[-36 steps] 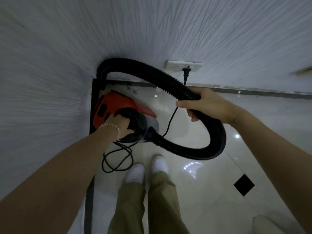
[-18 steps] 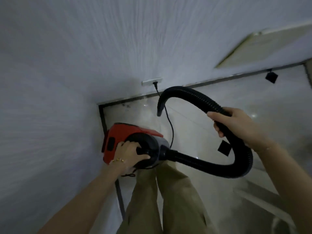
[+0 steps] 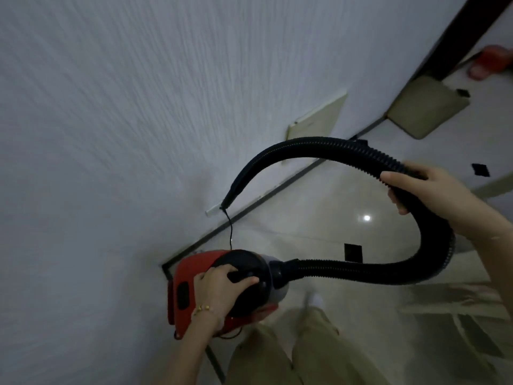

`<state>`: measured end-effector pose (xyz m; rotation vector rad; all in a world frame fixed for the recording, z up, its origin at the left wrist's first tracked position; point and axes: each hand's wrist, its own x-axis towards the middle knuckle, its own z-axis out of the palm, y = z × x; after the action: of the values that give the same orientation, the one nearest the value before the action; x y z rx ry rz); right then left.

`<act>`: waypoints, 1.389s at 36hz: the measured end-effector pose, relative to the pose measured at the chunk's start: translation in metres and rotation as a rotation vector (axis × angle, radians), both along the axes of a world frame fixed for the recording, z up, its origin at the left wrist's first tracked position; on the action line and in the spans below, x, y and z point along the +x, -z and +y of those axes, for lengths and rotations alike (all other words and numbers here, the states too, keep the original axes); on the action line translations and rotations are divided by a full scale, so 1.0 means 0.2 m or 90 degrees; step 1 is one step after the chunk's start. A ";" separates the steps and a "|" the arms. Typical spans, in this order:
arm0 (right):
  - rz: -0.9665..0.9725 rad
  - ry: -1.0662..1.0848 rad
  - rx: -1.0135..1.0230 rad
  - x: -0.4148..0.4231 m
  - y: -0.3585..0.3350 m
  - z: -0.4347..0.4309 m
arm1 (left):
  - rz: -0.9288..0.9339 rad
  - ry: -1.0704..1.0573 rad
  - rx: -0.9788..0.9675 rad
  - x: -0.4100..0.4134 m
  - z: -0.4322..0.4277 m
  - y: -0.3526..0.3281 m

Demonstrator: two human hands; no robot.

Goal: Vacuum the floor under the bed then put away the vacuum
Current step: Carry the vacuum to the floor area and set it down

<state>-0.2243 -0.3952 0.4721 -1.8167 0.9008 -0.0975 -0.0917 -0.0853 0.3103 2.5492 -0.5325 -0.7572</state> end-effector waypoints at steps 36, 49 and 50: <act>-0.117 0.365 -0.094 -0.88 -0.04 -2.16 | -0.013 0.132 -0.068 -0.06 -2.59 -0.19; -0.110 0.498 -0.128 -0.71 -0.06 -3.26 | 0.039 0.202 -0.035 0.22 -3.95 -0.16; -0.106 0.503 -0.128 -0.70 -0.07 -3.34 | 0.032 0.217 -0.026 0.23 -4.06 -0.17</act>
<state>-0.3635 -1.0632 0.4862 -1.4984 1.4757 -0.8459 -0.0458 -0.8968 0.3446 2.4230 -0.9708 -0.9113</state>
